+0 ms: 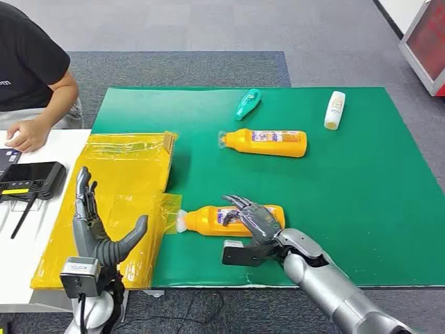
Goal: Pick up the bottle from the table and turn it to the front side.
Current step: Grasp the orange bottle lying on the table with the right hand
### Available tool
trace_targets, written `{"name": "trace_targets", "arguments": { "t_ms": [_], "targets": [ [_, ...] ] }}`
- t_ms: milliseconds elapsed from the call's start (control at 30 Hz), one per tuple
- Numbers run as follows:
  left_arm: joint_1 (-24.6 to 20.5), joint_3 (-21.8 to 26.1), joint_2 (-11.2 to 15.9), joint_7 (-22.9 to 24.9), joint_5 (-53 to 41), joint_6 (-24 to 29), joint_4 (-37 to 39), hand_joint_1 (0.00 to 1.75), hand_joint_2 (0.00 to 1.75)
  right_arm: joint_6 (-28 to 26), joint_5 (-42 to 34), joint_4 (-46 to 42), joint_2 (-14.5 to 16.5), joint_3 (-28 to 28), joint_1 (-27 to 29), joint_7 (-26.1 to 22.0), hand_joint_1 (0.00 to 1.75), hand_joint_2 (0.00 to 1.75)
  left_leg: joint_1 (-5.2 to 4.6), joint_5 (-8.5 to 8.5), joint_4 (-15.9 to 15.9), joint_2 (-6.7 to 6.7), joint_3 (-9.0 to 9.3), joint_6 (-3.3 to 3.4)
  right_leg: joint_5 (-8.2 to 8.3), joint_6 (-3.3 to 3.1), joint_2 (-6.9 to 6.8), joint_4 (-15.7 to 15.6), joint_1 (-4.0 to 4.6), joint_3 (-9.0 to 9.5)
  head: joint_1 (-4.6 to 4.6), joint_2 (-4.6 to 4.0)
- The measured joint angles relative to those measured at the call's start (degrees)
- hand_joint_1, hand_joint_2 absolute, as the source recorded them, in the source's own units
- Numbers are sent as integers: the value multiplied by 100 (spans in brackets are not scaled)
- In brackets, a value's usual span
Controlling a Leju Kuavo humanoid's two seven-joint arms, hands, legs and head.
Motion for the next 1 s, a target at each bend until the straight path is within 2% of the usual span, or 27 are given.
{"name": "trace_targets", "arguments": {
  "t_ms": [333, 467, 600, 767, 1000],
  "targets": [
    [1, -2, -1, 0, 1, -2, -58, 0, 175, -474, -42, -694, -2, -449, 326, -274, 0, 175, 0, -3, 0, 0, -2, 1, -5, 3, 0, 0, 0, -3, -1, -1],
    [0, -4, -3, 0, -1, -21, -86, 0, 175, -504, 26, -970, -13, -648, 468, -267, 0, 175, 0, -5, 0, 0, -2, 2, -6, 4, 0, 0, 0, -4, -1, -1],
    [0, -4, -4, 0, 1, -70, -100, 0, 175, -404, 147, -1058, -55, -734, 541, -201, 0, 175, 0, -8, 0, 0, -3, 4, -7, 4, 0, 0, 0, -3, -1, -1],
    [1, -2, -4, 0, 30, -66, -100, 0, 175, 63, 237, -1031, -133, -721, 538, 102, 0, 175, 0, -8, 0, 0, -6, 5, -6, 5, 0, 0, 0, -4, -1, -1],
    [1, -3, -4, 0, 67, -6, -100, 0, 175, 338, 388, -544, -159, -638, 211, 454, 0, 175, 0, -6, 0, 0, -8, 5, -6, 5, 0, 0, -1, -3, -1, -1]
  ]
}}
